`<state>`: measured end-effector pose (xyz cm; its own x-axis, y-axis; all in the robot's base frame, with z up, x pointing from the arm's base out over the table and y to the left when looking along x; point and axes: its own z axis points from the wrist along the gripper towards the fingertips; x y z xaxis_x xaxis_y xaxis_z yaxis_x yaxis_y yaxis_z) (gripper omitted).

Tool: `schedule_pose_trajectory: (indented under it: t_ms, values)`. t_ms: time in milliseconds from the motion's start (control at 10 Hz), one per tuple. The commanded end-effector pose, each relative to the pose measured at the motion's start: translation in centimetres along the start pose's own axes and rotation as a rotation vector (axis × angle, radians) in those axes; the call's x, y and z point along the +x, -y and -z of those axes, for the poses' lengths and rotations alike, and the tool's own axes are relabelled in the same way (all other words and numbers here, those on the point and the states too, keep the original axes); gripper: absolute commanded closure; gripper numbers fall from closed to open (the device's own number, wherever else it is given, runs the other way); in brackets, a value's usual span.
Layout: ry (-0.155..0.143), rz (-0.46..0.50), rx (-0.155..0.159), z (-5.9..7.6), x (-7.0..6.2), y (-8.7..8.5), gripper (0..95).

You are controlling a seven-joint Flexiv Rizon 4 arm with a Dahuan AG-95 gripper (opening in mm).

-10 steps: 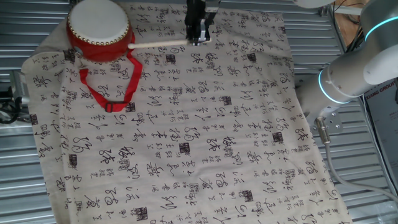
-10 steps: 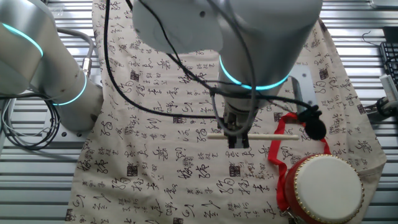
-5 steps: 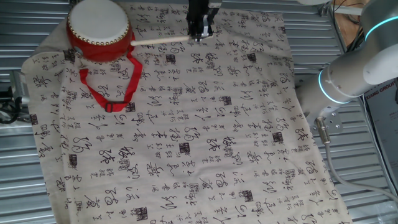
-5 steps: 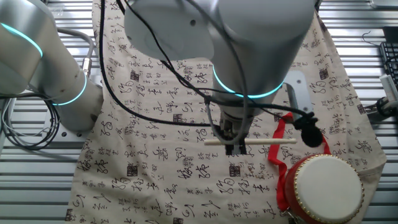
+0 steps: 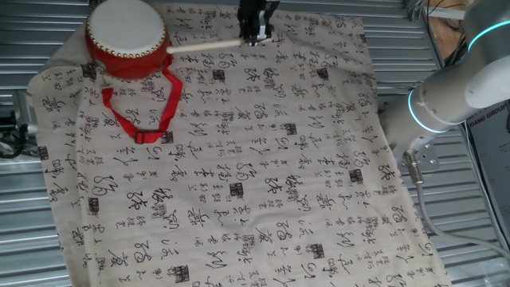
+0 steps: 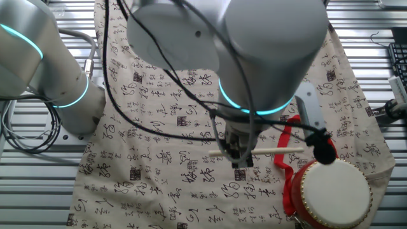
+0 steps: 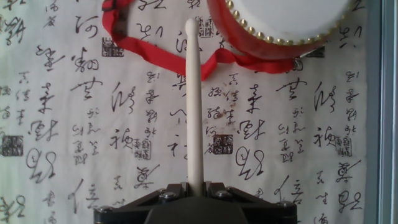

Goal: Play the drum

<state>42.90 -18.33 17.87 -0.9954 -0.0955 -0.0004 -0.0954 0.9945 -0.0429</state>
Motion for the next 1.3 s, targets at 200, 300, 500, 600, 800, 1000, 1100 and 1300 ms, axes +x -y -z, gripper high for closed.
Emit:
schedule_pose_trajectory:
  t_ms: [200,300,500,600,800,1000,1100,1300]
  values:
    - [-0.001,0.022,-0.008,0.4,0.3,1.5,95.0]
    - [-0.002,0.034,-0.014,0.6,0.6,2.5,95.0]
    - [-0.001,0.049,-0.023,0.8,1.0,3.8,95.0]
    - [-0.002,0.058,-0.024,1.0,1.4,4.7,95.0]
    - [0.001,0.074,-0.029,0.8,1.8,5.9,95.0]
    - [0.001,0.084,-0.029,0.6,1.8,6.2,95.0]
    - [0.003,0.096,-0.028,0.2,1.7,6.4,95.0]
    - [0.006,0.118,-0.027,0.0,1.7,6.9,95.0]
